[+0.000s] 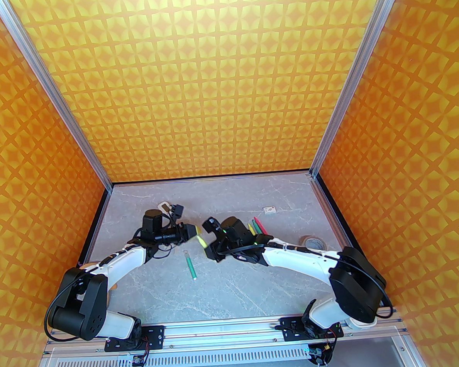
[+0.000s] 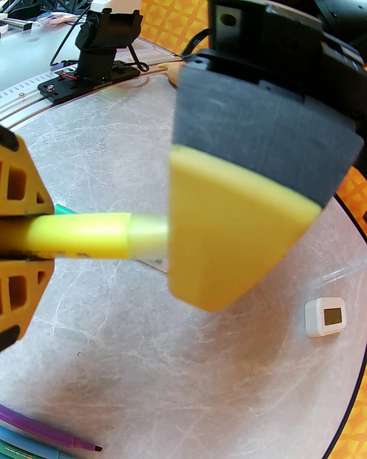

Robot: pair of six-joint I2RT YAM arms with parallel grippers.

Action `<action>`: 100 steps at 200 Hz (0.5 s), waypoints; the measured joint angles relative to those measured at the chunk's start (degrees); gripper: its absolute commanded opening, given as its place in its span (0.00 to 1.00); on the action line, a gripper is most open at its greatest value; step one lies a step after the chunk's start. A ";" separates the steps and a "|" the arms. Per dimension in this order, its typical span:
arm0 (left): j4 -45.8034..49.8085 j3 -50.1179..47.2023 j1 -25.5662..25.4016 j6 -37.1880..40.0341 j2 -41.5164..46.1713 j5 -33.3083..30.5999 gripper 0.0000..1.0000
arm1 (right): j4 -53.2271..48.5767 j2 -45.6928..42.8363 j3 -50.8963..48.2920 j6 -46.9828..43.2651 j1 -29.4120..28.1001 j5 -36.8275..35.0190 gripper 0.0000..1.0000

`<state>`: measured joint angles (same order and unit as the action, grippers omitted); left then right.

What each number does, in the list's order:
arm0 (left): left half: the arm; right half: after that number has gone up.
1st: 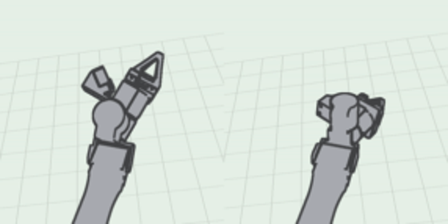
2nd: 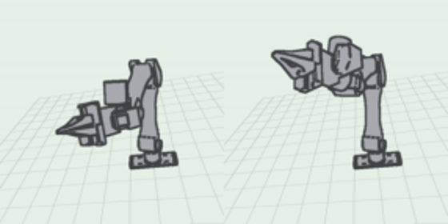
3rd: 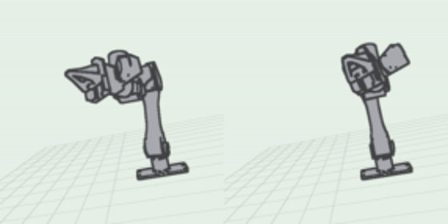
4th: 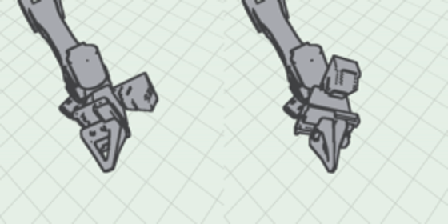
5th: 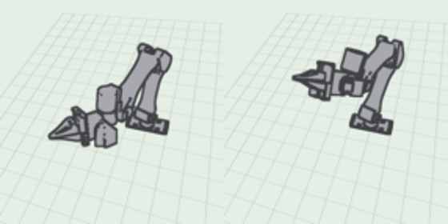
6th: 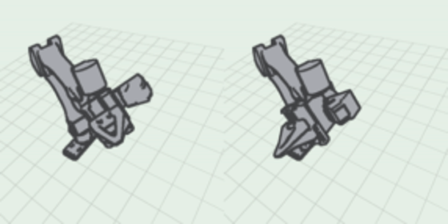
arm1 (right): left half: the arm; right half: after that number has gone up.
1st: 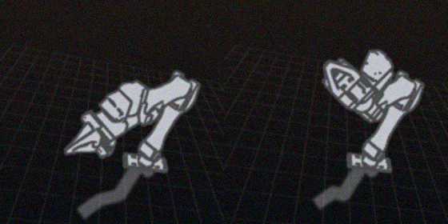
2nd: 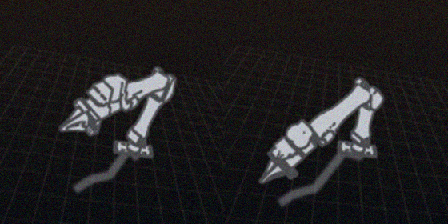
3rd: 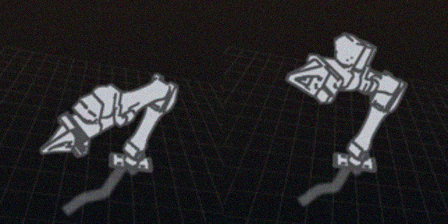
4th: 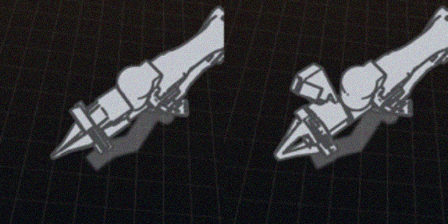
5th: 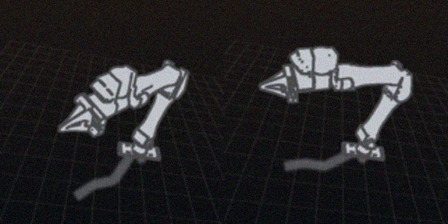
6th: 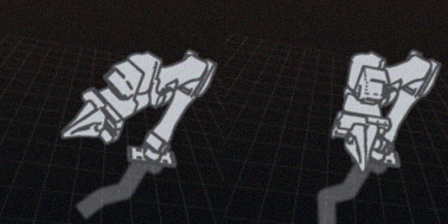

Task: Open the pen caps

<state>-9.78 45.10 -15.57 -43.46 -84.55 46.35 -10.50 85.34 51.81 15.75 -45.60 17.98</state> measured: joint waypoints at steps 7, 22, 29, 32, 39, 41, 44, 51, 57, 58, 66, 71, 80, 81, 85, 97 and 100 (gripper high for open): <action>-0.07 0.33 0.74 0.04 0.09 -1.01 0.00 | -1.40 -0.39 -0.70 -0.17 0.00 0.11 0.00; -0.28 0.68 1.84 0.15 0.31 -2.78 0.00 | -3.43 -0.48 -1.29 -0.48 0.00 0.09 0.00; -0.28 0.72 1.92 0.22 0.39 -3.23 0.00 | -3.96 -0.50 -1.44 -0.61 0.00 0.09 0.00; -0.28 0.72 1.92 0.22 0.39 -3.41 0.00 | -4.17 -0.52 -1.49 -0.66 0.00 0.09 0.00; -0.28 0.72 1.92 0.24 0.42 -3.65 0.00 | -4.59 -0.52 -1.55 -0.83 0.00 0.07 0.00; -0.28 0.72 1.92 0.24 0.39 -3.69 0.00 | -4.76 -0.55 -1.55 -0.83 0.00 0.07 0.00; -0.24 0.74 1.92 0.26 0.42 -3.82 0.00 | -4.85 -0.55 -1.55 -0.87 0.00 0.07 0.00; -0.13 0.81 1.92 0.44 0.42 -4.02 0.00 | -5.05 -0.61 -1.55 -0.92 0.00 0.00 0.00; 0.15 0.94 1.92 0.66 0.42 -4.13 0.00 | -5.18 -0.66 -1.55 -1.01 0.00 -0.20 0.00; 0.20 0.98 1.92 0.66 0.42 -4.22 0.00 | -5.18 -0.68 -1.55 -1.01 0.00 -0.26 0.00; 0.79 1.29 1.92 1.16 0.39 -4.55 0.00 | -5.25 -0.72 -1.60 -1.03 0.00 -0.70 0.00; 1.60 1.62 1.92 1.62 0.42 -4.87 0.00 | -5.27 -0.81 -1.60 -1.03 0.00 -1.27 0.00; 3.23 2.29 1.92 2.75 0.42 -5.51 0.00 | -5.35 -0.87 -1.60 -1.03 0.00 -2.16 0.00; 3.65 2.45 1.92 3.06 0.42 -5.66 0.00 | -5.35 -0.90 -1.60 -1.03 0.00 -2.27 0.00; 4.59 2.82 1.92 3.50 0.42 -6.08 0.00 | -5.40 -0.92 -1.60 -1.03 0.00 -2.91 0.00; 8.11 4.02 1.92 5.73 0.42 -7.52 0.00 | -5.49 -0.92 -1.60 -1.01 0.00 -4.83 0.00; 9.09 4.33 1.92 6.21 0.44 -7.85 0.00 | -5.60 -0.92 -1.57 -0.98 0.00 -5.44 0.00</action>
<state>-0.69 49.43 -13.65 -37.26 -84.12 38.50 -16.10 84.42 50.24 14.76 -45.60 12.53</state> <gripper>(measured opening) 0.152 0.170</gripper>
